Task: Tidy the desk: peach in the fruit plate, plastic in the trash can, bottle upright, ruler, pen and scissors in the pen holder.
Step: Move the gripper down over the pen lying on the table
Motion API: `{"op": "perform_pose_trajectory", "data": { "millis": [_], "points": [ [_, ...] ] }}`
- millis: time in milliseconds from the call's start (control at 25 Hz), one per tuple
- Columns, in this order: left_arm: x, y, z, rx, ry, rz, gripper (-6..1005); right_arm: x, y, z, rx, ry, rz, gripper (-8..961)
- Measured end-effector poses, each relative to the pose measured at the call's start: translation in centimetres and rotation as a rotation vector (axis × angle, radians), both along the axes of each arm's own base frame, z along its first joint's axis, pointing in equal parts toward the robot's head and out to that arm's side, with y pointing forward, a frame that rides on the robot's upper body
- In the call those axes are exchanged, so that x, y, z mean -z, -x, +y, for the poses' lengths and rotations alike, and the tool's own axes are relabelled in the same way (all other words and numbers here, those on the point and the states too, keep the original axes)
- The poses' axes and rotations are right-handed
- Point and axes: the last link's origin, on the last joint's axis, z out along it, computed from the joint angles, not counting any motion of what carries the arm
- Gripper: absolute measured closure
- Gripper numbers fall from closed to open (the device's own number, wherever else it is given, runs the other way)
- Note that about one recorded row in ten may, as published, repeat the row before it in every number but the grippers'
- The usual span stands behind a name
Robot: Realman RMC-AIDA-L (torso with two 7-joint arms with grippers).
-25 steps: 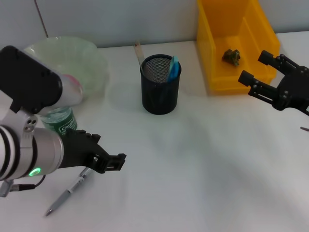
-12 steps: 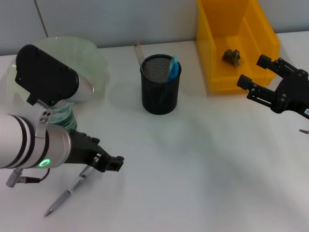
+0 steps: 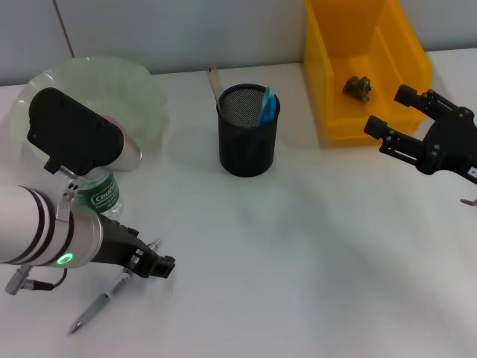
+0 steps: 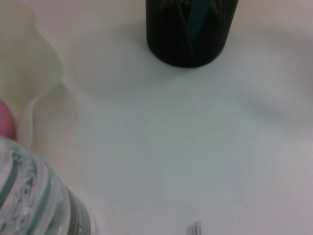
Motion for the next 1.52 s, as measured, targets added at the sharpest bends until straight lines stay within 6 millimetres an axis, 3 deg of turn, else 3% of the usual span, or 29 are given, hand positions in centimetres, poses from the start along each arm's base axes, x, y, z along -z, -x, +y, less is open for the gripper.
{"op": "perform_pose_trajectory", "data": {
  "millis": [880,1200,1360,1520],
  "points": [
    [0.9,0.5,1.4,-0.029,0.061,0.113,263,0.4,0.1,0.0,-0.009,0.019,-0.013,121],
    [0.9,0.2,1.3,-0.022,0.071,0.118,264,1.4,0.4,-2.1,-0.126,0.227,-0.165,121],
    [0.9,0.2,1.4,-0.020,0.074,0.120,265,0.7,0.1,-3.1,-0.139,0.369,-0.205,121],
    [1.0,0.1,1.5,-0.019,0.076,0.123,265,-0.3,0.1,-3.8,-0.167,0.385,-0.185,121]
  ]
}}
